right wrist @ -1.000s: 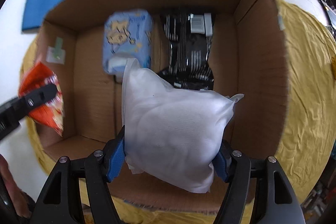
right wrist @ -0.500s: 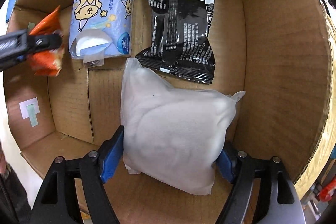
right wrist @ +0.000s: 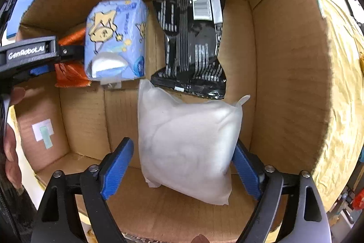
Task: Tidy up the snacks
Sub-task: 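Carry both bags into the box and open both tools to release them, then grasp the red snack bag with the left tool while the right tool grasps the yellow chip bag, then carry both bags into the box and open both tools to release them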
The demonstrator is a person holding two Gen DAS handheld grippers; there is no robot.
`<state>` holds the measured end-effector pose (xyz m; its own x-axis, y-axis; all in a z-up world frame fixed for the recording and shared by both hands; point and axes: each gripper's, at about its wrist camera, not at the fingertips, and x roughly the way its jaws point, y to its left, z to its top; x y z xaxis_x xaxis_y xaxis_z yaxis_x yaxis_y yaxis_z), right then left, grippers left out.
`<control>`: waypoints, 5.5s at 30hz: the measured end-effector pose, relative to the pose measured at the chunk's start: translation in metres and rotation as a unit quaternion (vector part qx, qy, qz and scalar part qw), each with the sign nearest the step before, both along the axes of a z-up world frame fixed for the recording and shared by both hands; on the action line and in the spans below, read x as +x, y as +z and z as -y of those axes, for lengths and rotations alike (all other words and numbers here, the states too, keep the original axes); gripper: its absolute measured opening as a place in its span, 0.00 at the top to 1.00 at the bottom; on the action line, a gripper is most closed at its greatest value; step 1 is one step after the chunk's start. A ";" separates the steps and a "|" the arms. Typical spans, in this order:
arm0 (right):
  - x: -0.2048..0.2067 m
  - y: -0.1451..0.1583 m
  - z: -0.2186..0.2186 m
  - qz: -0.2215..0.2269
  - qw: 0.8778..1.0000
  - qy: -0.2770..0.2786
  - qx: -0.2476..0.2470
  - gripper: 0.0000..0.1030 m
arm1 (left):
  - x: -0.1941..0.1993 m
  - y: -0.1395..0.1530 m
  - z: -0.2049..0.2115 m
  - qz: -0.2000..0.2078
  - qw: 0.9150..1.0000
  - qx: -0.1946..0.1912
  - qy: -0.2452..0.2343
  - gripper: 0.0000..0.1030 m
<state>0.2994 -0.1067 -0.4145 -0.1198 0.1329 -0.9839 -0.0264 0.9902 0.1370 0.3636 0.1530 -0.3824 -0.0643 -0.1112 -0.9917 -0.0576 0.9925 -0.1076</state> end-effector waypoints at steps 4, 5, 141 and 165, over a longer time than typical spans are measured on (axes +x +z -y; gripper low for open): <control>0.004 0.016 0.002 0.016 1.000 -0.002 -0.004 0.04 | -0.011 0.023 -0.001 0.021 1.000 0.007 -0.001 0.36; 0.005 0.019 0.002 0.018 1.000 -0.003 -0.003 0.04 | -0.014 0.028 -0.001 0.027 1.000 0.008 -0.002 0.35; 0.129 -0.050 0.501 -0.006 0.993 -0.114 0.042 0.00 | -0.010 -0.092 0.368 -0.088 0.993 -0.016 -0.078 0.57; 0.095 -0.044 0.462 0.046 0.995 -0.066 -0.055 0.53 | -0.099 -0.071 0.432 0.014 0.991 0.034 -0.125 0.58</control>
<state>0.3942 -0.5690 -0.4586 -0.0178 0.0328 -0.9993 0.0966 0.9948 0.0309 0.2647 -0.2788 -0.4534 -0.0545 -0.0277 -0.9981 0.1935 0.9804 -0.0377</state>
